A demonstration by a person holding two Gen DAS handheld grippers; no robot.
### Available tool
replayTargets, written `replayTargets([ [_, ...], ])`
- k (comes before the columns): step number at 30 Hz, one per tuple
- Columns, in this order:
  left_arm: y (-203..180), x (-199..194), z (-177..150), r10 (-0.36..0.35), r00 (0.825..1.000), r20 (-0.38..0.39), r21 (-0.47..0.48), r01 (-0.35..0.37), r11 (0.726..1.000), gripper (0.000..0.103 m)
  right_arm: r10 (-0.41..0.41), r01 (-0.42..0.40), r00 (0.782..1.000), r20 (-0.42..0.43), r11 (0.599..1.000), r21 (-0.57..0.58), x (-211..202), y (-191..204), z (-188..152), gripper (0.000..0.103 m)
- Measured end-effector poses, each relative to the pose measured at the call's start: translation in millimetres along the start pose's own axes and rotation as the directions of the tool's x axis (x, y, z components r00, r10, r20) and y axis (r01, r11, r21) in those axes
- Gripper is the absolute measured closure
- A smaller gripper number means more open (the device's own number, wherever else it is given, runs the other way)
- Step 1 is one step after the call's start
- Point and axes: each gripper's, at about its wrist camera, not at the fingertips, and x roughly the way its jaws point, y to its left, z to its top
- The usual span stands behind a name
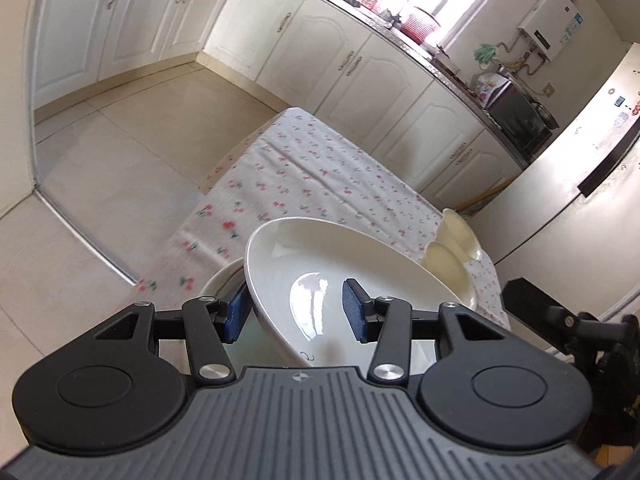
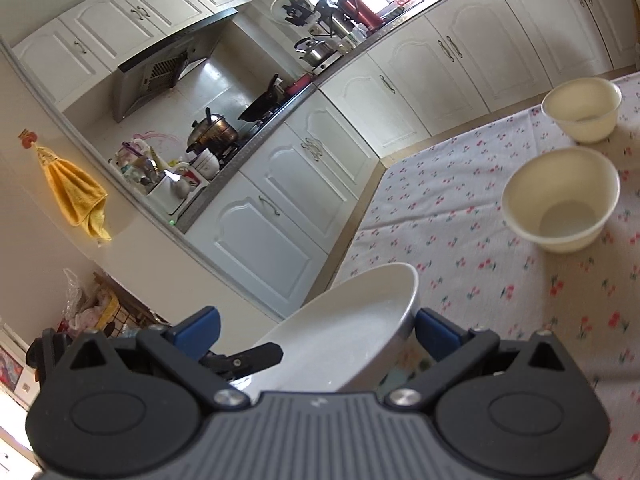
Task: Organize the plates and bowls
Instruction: 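Carry the white deep plate and lower it onto the floral plate stack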
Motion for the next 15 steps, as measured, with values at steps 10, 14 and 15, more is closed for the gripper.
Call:
replayTargets([
  [10,7,-6,-17,0.064,0.996,0.056,0.028,-0.065,0.997,0.049,0.026,-0.026,1.0,0.0,0.998,0.059,4,-12,-34,0.0],
  [14,8,-5,-24,0.077,0.995,0.062,0.042,-0.08,0.996,0.05,0.012,-0.011,1.0,-0.01,0.997,0.076,4,-15,-44,0.0],
  [15,7,-5,-24,0.081,0.995,0.065,0.049,-0.084,0.995,0.05,0.009,-0.008,1.0,-0.013,0.997,0.077,4,-15,-46,0.0],
])
